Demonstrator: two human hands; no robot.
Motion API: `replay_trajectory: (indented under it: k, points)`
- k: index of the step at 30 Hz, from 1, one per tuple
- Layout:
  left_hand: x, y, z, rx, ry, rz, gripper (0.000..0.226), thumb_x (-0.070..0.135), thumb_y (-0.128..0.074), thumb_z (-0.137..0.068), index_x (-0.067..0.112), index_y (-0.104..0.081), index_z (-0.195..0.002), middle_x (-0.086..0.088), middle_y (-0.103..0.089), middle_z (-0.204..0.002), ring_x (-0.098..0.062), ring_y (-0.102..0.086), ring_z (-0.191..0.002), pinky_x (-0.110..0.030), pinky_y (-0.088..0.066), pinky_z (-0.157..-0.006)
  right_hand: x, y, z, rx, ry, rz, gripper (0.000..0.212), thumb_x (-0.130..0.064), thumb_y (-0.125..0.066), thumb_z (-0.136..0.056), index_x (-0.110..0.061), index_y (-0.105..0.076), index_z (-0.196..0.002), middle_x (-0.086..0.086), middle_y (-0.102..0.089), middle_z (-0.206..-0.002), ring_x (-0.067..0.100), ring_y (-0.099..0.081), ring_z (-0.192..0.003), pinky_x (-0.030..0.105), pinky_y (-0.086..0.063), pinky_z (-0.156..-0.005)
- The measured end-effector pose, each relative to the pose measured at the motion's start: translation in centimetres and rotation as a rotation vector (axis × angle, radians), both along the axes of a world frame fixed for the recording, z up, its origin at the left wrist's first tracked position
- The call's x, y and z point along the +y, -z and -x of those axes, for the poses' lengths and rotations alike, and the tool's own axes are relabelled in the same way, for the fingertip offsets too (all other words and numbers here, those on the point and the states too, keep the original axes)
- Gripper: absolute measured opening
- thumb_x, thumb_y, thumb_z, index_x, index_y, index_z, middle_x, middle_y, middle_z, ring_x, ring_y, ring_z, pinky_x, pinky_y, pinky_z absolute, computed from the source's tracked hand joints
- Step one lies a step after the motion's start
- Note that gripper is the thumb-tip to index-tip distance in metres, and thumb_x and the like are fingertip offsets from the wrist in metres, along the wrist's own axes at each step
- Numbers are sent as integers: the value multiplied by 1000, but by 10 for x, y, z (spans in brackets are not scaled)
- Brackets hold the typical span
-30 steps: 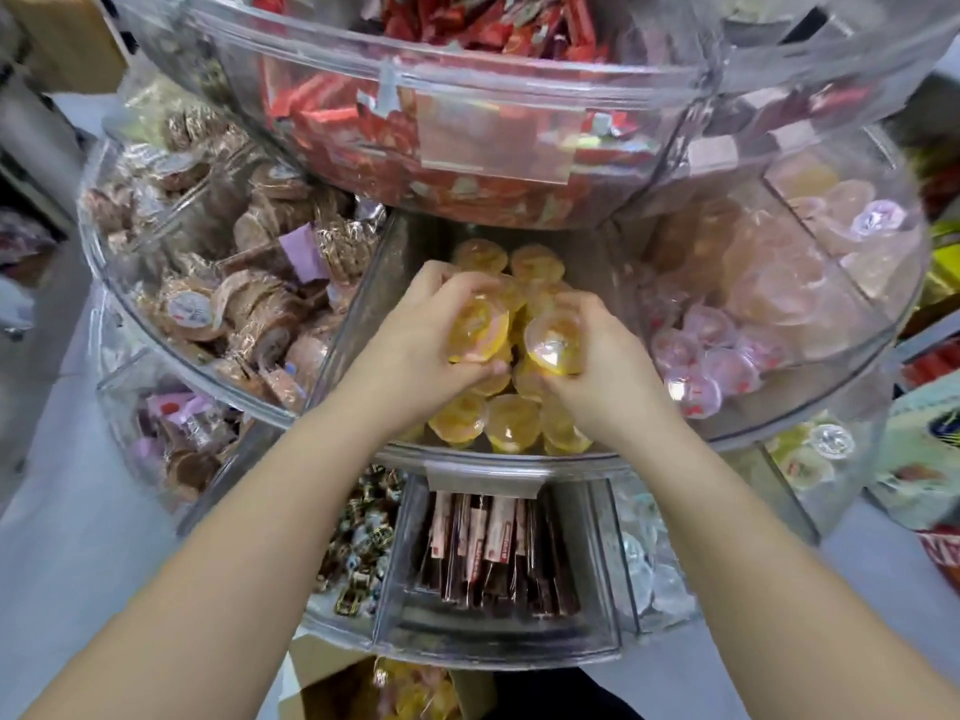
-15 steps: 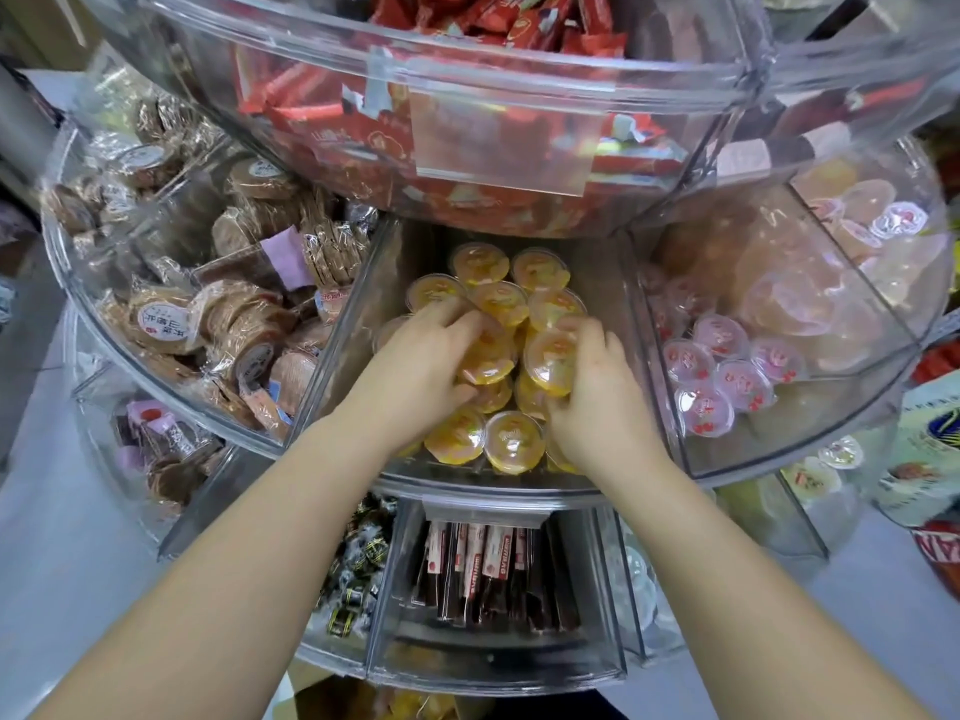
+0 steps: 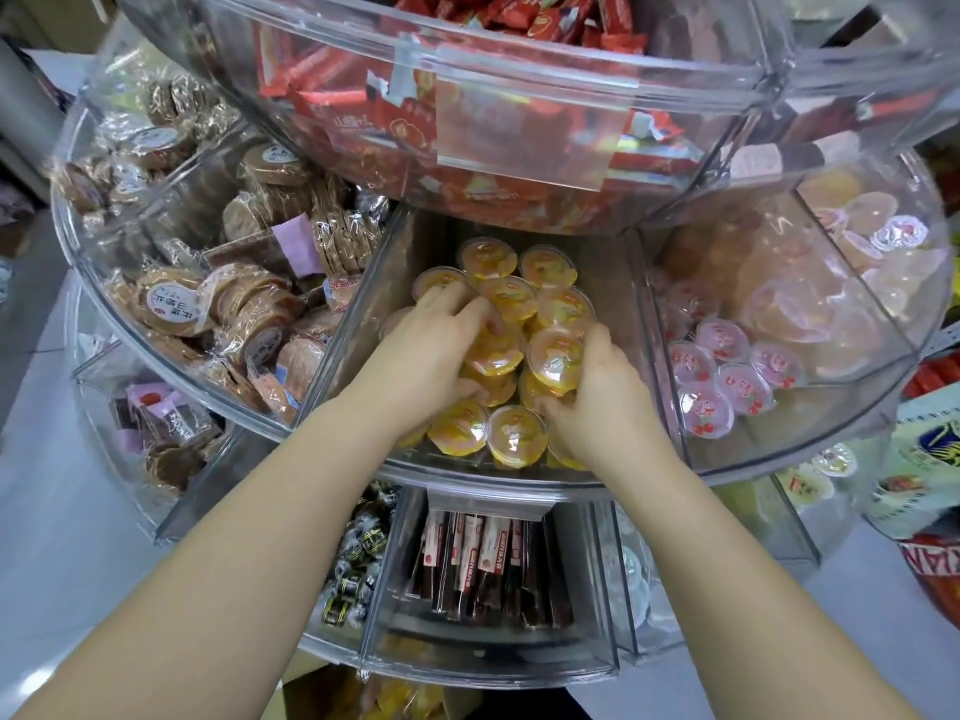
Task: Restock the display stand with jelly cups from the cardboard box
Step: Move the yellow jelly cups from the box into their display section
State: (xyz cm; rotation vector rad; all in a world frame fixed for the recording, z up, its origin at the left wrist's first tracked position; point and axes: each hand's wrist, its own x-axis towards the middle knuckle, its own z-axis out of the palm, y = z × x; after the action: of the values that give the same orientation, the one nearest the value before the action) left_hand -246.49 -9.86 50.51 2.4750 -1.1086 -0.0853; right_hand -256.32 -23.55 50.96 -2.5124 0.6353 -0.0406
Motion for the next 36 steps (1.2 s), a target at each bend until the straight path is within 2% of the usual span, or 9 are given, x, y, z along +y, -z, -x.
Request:
replay_trajectory:
  k: [5, 8, 13, 19, 22, 25, 29, 33, 36]
  points:
    - [43, -22, 26, 86, -86, 349, 35, 23, -76, -71, 22, -58, -100, 11, -52, -100, -4, -49, -96, -15, -37, -86, 6, -28, 29, -78, -66, 22, 86, -29, -73, -76, -20, -21, -144, 6, -44, -136, 23, -45, -123, 31, -38, -96]
    - [86, -26, 63, 201, -228, 623, 19, 22, -70, -79, 32, -60, -91, 16, -62, -92, 0, -59, -91, -11, -45, -84, 34, -47, 43, -288, -159, 9, 51, -31, -67, -80, -24, -49, -127, -8, -57, -111, 11, -56, -104, 25, -45, -85]
    - [170, 13, 138, 269, -562, 847, 12, 28, -61, -82, 40, -60, -87, 16, -66, -87, -1, -62, -82, -8, -46, -76, 128, -35, 58, -227, -446, -528, 13, -33, -63, -78, -37, -63, -91, -14, -64, -84, 1, -59, -72, 15, -49, -65]
    - [269, 137, 228, 514, -977, 670, 28, 6, -61, -86, 34, -60, -89, 7, -65, -84, -6, -60, -79, -11, -46, -74, 225, 99, 99, 243, -648, -495, 21, -30, -61, -86, -29, -62, -106, -10, -64, -87, 3, -59, -75, 21, -51, -71]
    - [298, 218, 266, 691, -1064, 541, 22, 1, -59, -84, 20, -60, -95, 0, -63, -84, -16, -59, -78, -14, -46, -74, 253, 198, 125, 551, -700, -394, 28, -25, -62, -86, -19, -60, -113, -1, -67, -95, 17, -64, -86, 34, -49, -83]
    - [309, 304, 293, 840, -1156, 469, 22, -3, -59, -83, 15, -59, -96, 3, -59, -81, -14, -58, -75, -11, -45, -73, 258, 300, 149, 817, -735, -282, 33, -22, -61, -86, -16, -58, -118, 5, -67, -104, 22, -61, -98, 27, -44, -83]
    - [297, 427, 318, 1027, -1168, 331, 23, 2, -58, -84, 10, -59, -105, 0, -57, -87, -17, -56, -83, -26, -45, -83, 243, 431, 165, 1093, -772, -134, 37, -19, -59, -87, -12, -55, -123, 12, -63, -114, 28, -57, -110, 28, -42, -84]
    - [286, 538, 317, 1116, -1118, 260, 27, 7, -63, -81, 6, -59, -108, -9, -61, -100, -27, -60, -97, -34, -47, -87, 229, 546, 157, 1114, -838, 25, 26, -19, -56, -87, -9, -60, -111, 15, -63, -106, 34, -59, -104, 29, -43, -76]
    - [277, 610, 310, 1059, -1002, 108, 33, 17, -67, -79, 7, -59, -110, -16, -61, -112, -30, -58, -106, -33, -44, -90, 225, 618, 144, 952, -942, 196, 39, -22, -55, -88, -12, -47, -125, 18, -49, -127, 36, -53, -111, 36, -45, -93]
